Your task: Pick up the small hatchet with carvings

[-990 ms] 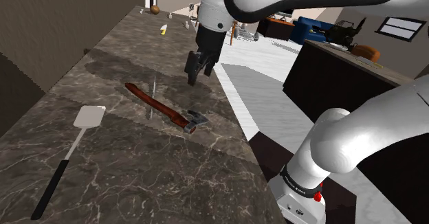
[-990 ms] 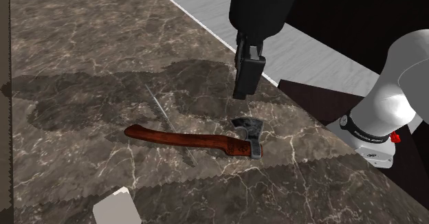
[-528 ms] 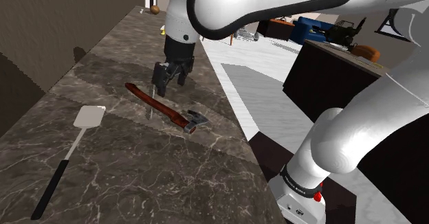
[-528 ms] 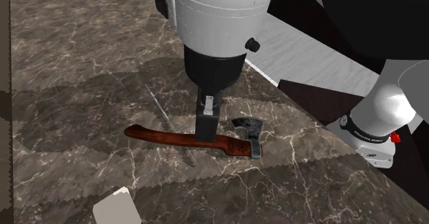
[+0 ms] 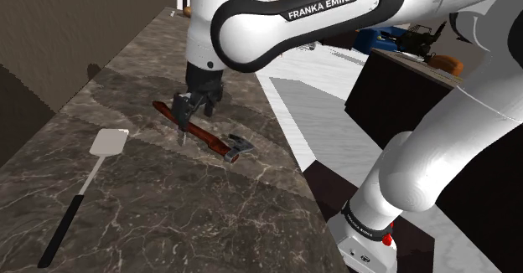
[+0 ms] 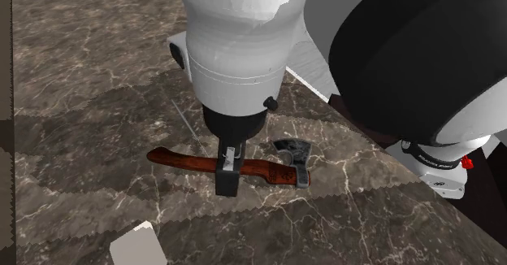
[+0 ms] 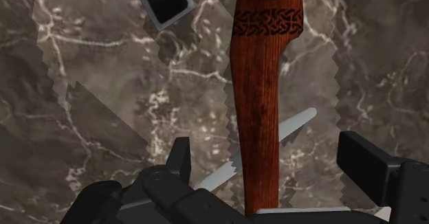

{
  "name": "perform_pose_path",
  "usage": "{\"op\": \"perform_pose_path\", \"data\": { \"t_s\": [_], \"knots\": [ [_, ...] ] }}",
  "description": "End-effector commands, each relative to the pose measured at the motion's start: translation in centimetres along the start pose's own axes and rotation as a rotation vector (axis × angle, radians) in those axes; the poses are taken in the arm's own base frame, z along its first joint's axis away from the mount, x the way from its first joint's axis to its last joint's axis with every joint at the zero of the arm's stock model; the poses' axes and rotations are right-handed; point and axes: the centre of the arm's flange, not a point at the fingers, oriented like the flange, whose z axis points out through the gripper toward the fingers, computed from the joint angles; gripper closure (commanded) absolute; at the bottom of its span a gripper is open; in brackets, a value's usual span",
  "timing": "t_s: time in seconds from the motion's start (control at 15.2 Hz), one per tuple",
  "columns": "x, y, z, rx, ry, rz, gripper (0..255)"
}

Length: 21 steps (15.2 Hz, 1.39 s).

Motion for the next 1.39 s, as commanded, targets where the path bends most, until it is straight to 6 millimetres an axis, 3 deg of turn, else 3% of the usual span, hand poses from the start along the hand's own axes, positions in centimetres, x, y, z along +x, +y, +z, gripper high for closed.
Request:
{"op": "perform_pose_path", "data": {
  "t_s": [0.0,0.13,0.2,0.79,1.32],
  "knots": [
    [-0.1,0.0,1.0,0.0,0.0,0.0,0],
    [-0.2,0.0,1.3,0.0,0.0,0.0,0],
    [-0.2,0.0,1.4,0.0,0.0,0.0,255],
    [-0.2,0.0,1.3,0.0,0.0,0.0,255],
    [0.3,-0.1,-2.9,0.0,0.0,0.0,255]
  ]
}}
